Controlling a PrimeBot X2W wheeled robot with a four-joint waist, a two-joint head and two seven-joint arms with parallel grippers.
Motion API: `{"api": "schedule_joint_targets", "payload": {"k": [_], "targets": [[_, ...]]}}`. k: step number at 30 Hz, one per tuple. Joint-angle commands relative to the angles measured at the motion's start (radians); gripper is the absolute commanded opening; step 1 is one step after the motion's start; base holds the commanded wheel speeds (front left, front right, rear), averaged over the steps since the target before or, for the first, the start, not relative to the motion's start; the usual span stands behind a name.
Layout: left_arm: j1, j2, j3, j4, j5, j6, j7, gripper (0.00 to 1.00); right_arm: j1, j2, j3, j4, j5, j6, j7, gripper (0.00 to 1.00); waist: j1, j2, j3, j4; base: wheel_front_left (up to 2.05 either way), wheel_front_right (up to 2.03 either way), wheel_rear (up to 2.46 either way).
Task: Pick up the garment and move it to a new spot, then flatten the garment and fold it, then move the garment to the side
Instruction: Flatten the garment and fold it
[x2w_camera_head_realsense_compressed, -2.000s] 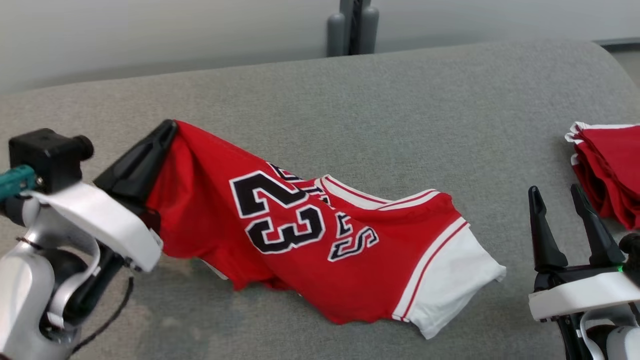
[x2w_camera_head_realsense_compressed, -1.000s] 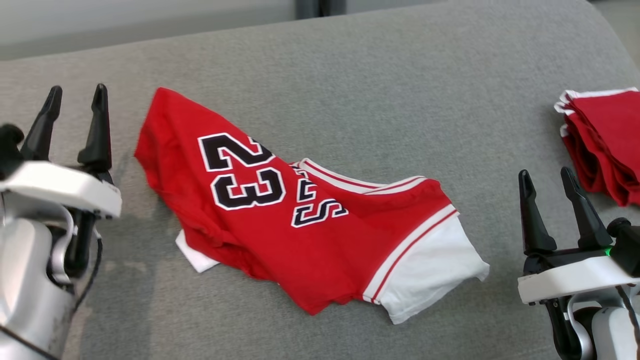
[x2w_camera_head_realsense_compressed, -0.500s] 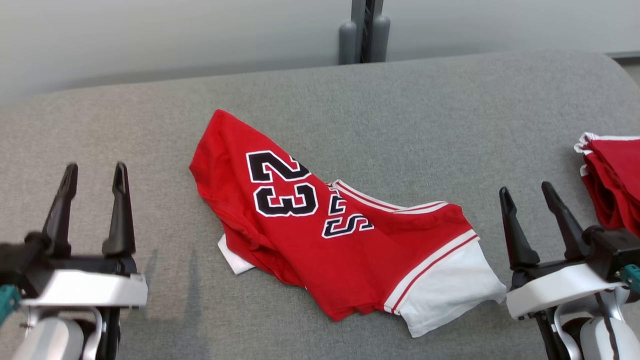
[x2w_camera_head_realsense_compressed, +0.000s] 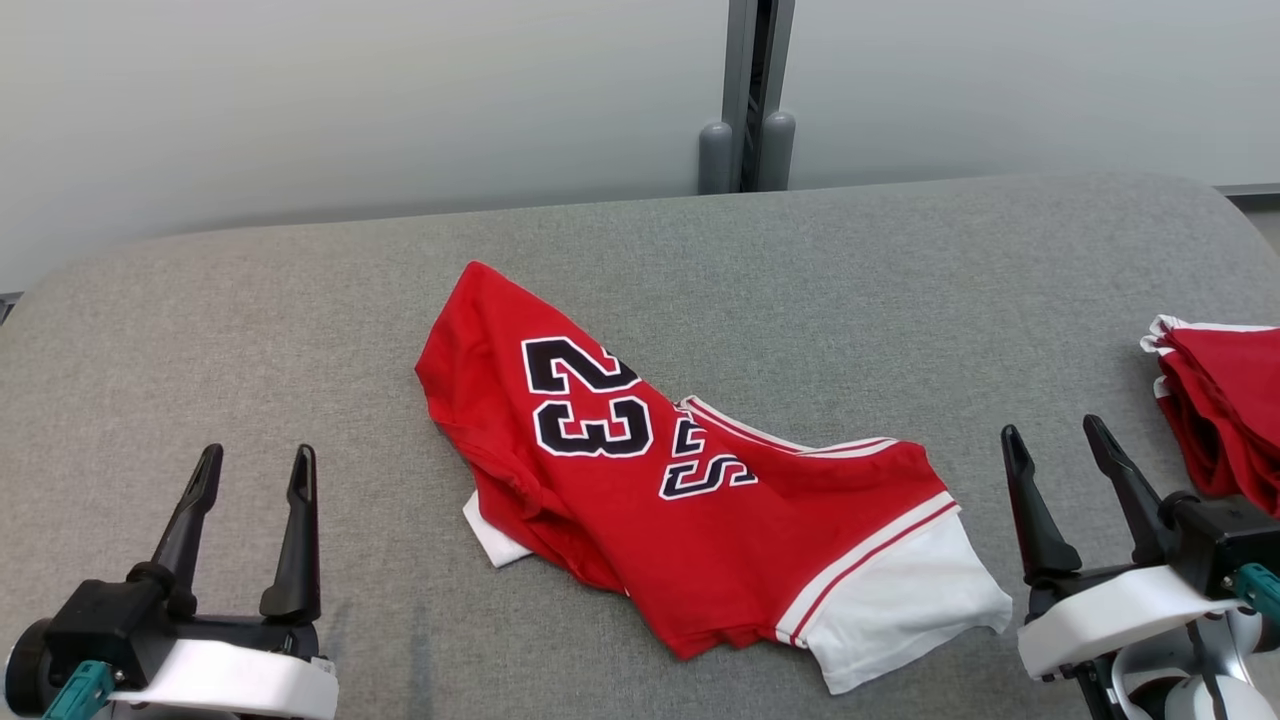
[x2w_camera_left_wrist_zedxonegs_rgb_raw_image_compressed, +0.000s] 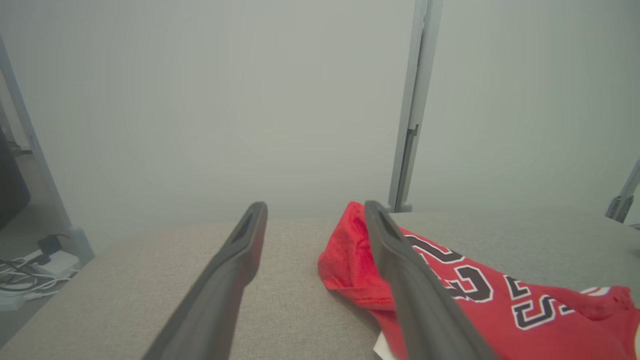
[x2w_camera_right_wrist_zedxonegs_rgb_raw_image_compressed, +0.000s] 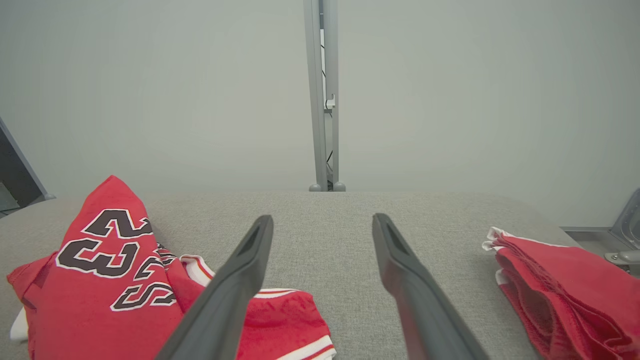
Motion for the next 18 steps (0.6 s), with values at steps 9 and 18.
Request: {"api": "schedule_joint_targets", "payload": {"k": [9, 18], "targets": [[-0.033, -0.008, -0.025, 0.011, -0.007, -0.012, 0.011, 1.0, 0.013, -0.004, -0.002, -0.022, 0.014, 0.0, 0.01, 1.0, 0.0, -0.0001, 0.003, -0.003, 0.0, 0.0, 0.0], [-0.139, -0.004, -0.133, 0.044, -0.036, -0.1, 0.178, 1.0, -0.004, -0.004, 0.017, -0.033, 0.027, 0.0, 0.016, 1.0, 0.0, -0.0001, 0.045, -0.036, 0.0, 0.0, 0.0]]}}
